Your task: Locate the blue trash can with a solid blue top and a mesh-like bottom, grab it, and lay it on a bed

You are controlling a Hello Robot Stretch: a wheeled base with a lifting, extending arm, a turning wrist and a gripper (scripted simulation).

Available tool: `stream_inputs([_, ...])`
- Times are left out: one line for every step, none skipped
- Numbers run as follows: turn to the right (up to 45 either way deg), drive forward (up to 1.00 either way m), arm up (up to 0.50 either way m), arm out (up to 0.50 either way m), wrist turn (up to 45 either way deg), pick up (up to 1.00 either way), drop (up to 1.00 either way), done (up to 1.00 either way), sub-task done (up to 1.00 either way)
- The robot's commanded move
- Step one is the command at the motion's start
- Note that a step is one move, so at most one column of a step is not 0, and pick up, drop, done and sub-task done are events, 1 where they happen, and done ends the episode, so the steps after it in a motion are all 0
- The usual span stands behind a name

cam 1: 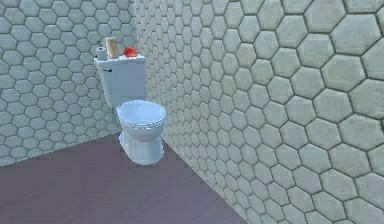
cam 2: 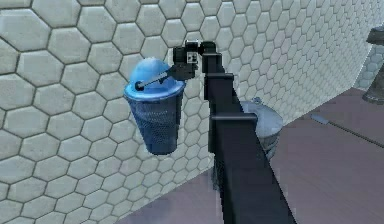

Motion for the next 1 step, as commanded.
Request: stream_inputs([0.0, 0.0, 0.0, 0.0, -45.0, 0.0, 0.0, 0.0, 0.0])
